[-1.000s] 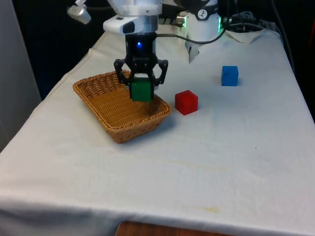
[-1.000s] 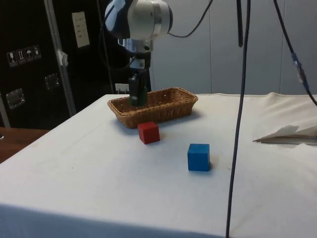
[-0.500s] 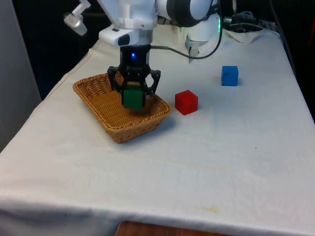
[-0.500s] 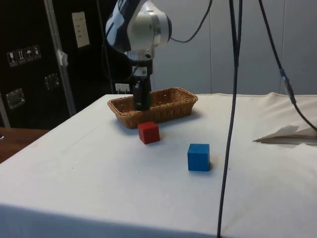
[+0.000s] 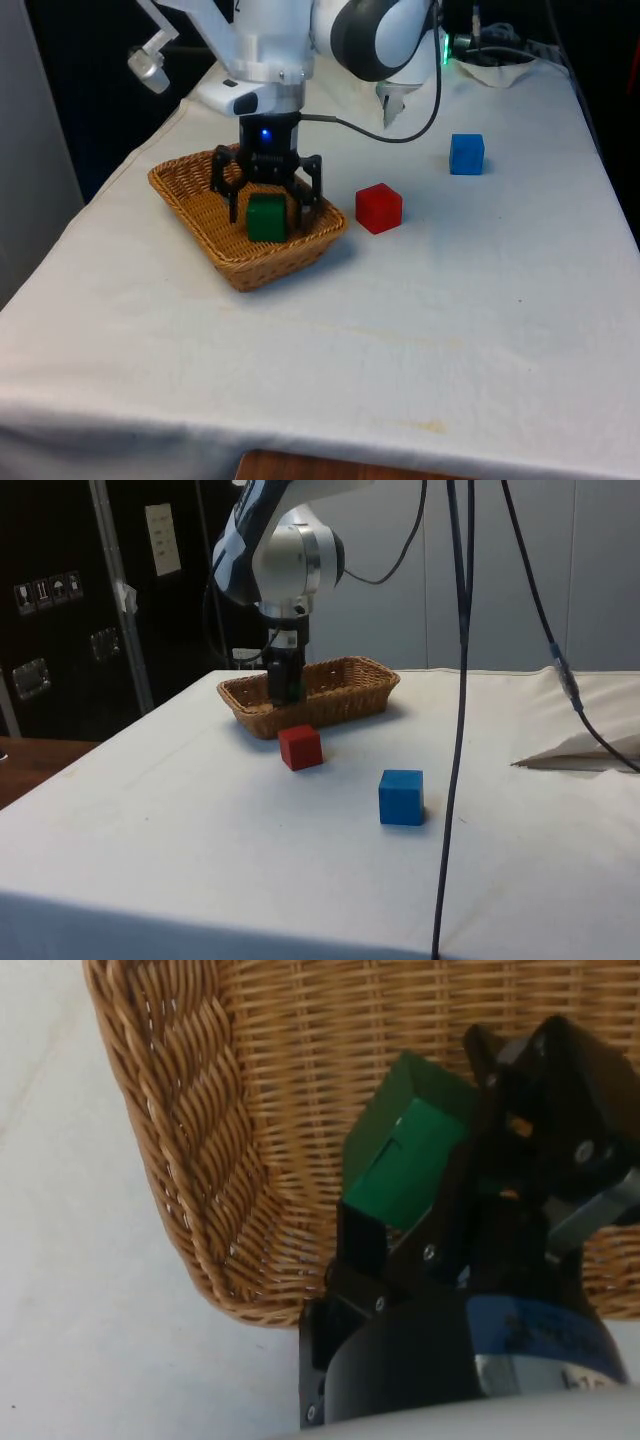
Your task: Pick up exactly two blocks and place them into the basket.
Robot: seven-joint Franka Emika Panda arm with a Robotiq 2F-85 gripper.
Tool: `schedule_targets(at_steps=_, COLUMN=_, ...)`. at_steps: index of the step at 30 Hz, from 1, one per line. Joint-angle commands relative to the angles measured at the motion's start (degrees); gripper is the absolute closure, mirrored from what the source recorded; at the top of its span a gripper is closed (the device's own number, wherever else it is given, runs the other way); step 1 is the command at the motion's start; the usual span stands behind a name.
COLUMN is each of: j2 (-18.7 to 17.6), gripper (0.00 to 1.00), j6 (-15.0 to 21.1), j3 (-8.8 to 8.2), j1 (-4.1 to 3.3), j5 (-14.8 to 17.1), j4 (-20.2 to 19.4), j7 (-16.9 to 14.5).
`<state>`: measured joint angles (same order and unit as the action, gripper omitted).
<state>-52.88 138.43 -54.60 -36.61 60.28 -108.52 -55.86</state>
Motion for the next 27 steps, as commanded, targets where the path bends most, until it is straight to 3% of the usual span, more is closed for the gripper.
schedule_targets(at_steps=1, j2=-0.11, gripper=0.14, j6=0.06, j3=0.34, j1=0.46, j5=0.29, j4=0.40, j7=-0.34)
schedule_targets(at_steps=2, j2=-0.17, gripper=0.01, j6=0.00, j3=0.34, j1=0.52, j5=0.34, j4=0.40, j7=-0.29)
schedule_targets(at_steps=6, j2=-0.23, gripper=0.00, j6=0.00, j3=0.40, j1=0.57, j5=0.40, j4=0.46, j7=-0.29)
schedule_targets(at_steps=7, j2=-0.06, gripper=0.00, j6=-0.06, j3=0.06, j1=0.11, j5=0.11, j4=0.00, j7=0.00)
schedule_targets(at_steps=8, j2=-0.23, gripper=0.00, j6=0.00, j3=0.40, j1=0.57, j5=0.40, j4=0.46, j7=-0.29)
schedule_targets(at_steps=10, j2=-0.23, gripper=0.00, j6=-0.11, j3=0.29, j1=0.52, j5=0.29, j4=0.46, j7=-0.23)
schedule_targets(at_steps=12, j2=0.86, gripper=0.00, j6=-0.57, j3=-0.97, j1=-0.63, j5=-0.46, j4=-0.40, j7=0.17)
schedule_targets(at_steps=16, j2=2.06, gripper=0.00, j6=-1.26, j3=-2.58, j1=-2.06, j5=-0.86, j4=-1.43, j7=0.23)
schedule_targets(at_steps=17, j2=1.55, gripper=0.00, j6=-0.97, j3=-1.89, j1=-1.32, j5=-0.23, j4=-0.69, j7=0.00)
schedule_targets(at_steps=18, j2=2.41, gripper=0.00, j6=-1.32, j3=-2.86, j1=-2.41, j5=-1.03, j4=-1.72, j7=0.29)
schedule_targets(at_steps=20, j2=3.72, gripper=0.00, j6=-1.38, j3=-3.67, j1=-3.32, j5=-1.89, j4=-2.64, j7=0.46)
schedule_targets(at_steps=21, j2=3.72, gripper=0.00, j6=-1.38, j3=-3.67, j1=-3.32, j5=-1.89, j4=-2.64, j7=0.46)
schedule_targets(at_steps=25, j2=6.30, gripper=0.00, j6=-1.38, j3=-4.81, j1=-4.70, j5=-3.55, j4=-4.13, j7=0.97)
schedule_targets(at_steps=26, j2=5.90, gripper=0.00, j6=-1.09, j3=-3.95, j1=-3.78, j5=-2.81, j4=-3.50, j7=0.46)
schedule_targets(at_steps=27, j2=6.88, gripper=0.00, j6=-1.38, j3=-5.10, j1=-5.04, j5=-4.01, j4=-4.47, j7=1.15)
